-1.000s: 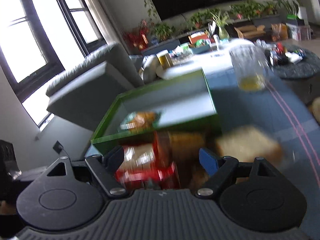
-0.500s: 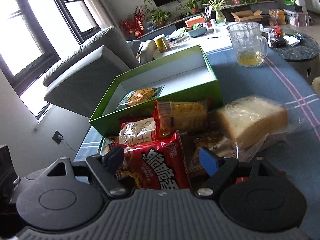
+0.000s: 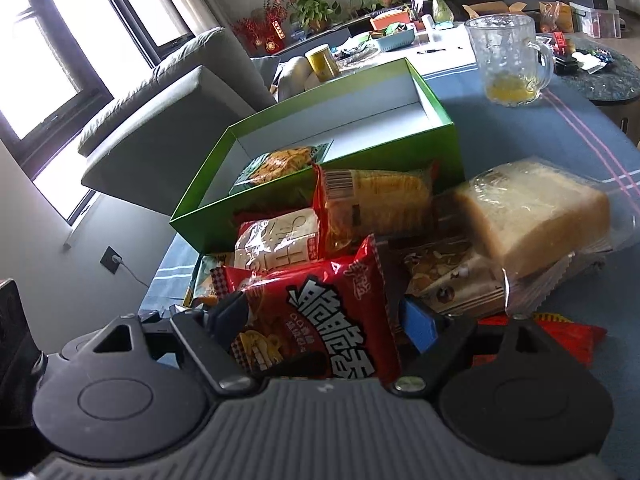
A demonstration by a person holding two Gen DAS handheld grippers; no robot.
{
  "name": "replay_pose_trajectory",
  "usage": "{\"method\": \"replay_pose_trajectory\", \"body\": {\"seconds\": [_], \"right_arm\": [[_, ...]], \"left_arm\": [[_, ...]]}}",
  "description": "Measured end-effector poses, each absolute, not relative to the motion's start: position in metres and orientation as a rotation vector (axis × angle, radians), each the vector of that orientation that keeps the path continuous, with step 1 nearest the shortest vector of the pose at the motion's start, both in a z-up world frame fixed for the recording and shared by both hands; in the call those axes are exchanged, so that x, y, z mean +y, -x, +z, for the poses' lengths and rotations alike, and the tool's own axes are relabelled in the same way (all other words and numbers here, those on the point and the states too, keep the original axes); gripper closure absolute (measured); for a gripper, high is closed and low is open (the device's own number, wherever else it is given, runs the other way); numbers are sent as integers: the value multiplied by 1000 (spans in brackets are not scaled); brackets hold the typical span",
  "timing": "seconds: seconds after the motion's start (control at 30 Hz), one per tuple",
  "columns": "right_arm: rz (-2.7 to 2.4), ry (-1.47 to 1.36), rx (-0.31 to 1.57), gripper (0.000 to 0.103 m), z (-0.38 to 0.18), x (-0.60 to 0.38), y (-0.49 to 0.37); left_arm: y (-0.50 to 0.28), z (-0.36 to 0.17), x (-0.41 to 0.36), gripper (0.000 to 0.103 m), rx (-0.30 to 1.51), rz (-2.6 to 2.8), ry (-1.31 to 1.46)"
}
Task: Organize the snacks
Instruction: 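Reach the right tool to the red crisp bag and grasp it, then lift the red crisp bag and lower it into the green box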
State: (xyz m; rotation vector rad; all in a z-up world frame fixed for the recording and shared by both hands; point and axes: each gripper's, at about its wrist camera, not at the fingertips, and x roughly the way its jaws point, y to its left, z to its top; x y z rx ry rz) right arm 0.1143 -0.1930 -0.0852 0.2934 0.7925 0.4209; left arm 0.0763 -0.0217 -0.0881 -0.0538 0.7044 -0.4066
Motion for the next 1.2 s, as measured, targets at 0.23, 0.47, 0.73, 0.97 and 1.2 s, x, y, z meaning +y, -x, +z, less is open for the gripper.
{"method": "replay_pose_trajectory", "body": {"seconds": [0.23,0.47,0.73,0.97,1.2], "right_arm": [[455,-246,783,23,-80,-185,-109],[473,-247,694,24,-56,-188,-94],[489,-249,625,24,-35,-185,-97],[497,-243,571,24,-19,-185,-107],[506,-264,540,24,-7,-187,-135]], "left_arm": [[-68,-76,-22,37,665,-432,51],[-53,-49,-24,37,570,-432,29],[-48,-23,-26,36,482,-433,4],[-60,-7,-28,36,430,-413,-6],[-91,6,-29,36,401,-403,2]]}}
